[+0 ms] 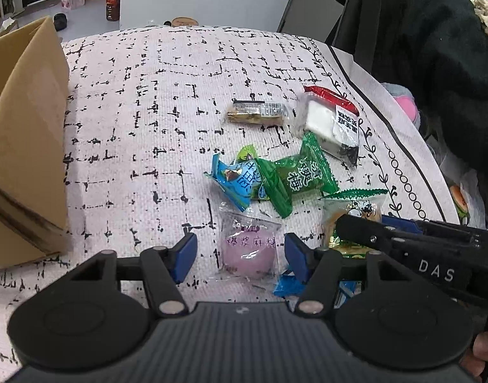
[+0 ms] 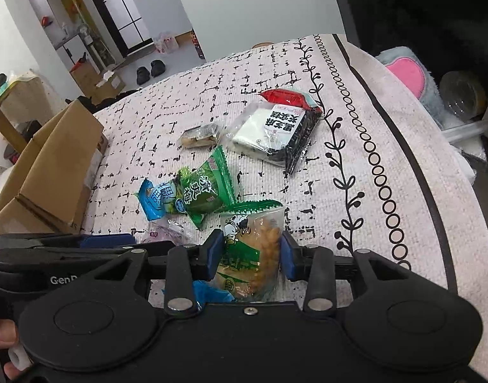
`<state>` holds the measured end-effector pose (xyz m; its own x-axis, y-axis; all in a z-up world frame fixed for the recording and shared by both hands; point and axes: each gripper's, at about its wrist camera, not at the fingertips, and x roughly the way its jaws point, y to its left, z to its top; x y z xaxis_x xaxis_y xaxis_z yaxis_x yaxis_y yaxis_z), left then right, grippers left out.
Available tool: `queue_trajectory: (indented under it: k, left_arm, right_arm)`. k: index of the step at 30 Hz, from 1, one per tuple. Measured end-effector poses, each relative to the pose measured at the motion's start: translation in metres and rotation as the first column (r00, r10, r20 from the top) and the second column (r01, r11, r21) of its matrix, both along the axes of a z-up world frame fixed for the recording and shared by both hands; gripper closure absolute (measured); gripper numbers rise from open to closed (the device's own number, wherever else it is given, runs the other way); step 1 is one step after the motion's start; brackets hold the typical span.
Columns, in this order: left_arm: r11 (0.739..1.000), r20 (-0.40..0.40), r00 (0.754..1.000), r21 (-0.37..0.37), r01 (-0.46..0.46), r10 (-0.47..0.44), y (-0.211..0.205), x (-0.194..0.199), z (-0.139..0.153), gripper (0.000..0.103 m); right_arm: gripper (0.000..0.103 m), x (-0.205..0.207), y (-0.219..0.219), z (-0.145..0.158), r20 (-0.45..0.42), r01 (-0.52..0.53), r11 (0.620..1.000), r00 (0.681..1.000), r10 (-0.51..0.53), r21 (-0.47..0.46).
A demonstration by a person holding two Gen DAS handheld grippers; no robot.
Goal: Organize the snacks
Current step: 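Grasp the green cookie bag with the right tool while the left tool grasps the pink bun packet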
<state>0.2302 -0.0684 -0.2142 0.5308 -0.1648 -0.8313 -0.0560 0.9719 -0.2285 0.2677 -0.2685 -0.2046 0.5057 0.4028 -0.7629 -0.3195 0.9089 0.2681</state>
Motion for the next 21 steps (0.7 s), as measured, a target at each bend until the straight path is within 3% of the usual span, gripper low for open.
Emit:
queue_trajectory:
  k: [2, 6, 11, 16, 21]
  left_arm:
    - [1.0, 0.0, 1.0, 0.005, 0.004, -0.004, -0.001, 0.001, -0.002, 0.049]
    - [0.999, -0.016, 0.999, 0.022, 0.041, -0.041, -0.005, 0.004, -0.004, 0.069]
    - [0.999, -0.015, 0.999, 0.009, 0.033, -0.033, 0.001, 0.001, -0.001, 0.072]
    - [1.0, 0.021, 1.0, 0.003, 0.022, -0.022, 0.013, -0.003, 0.012, 0.073]
    - [1.0, 0.065, 0.998, 0.003, 0.009, -0.009, 0.025, -0.005, 0.033, 0.073]
  right_arm:
    - [0.064, 0.001, 0.0, 0.0, -0.004, 0.0, 1.0, 1.0, 0.0, -0.004]
    - [0.064, 0.0, 0.006, 0.0, 0.001, -0.01, 0.999, 1.0, 0.01, -0.037]
    - [0.07, 0.001, 0.009, 0.005, 0.003, -0.008, 0.999, 1.0, 0.008, -0.043]
    - [0.081, 0.0, 0.014, 0.016, 0.028, -0.003, 1.0, 1.0, 0.003, -0.022]
    - [0.082, 0.0, 0.024, 0.027, 0.06, -0.022, 1.0, 0.998, 0.023, -0.016]
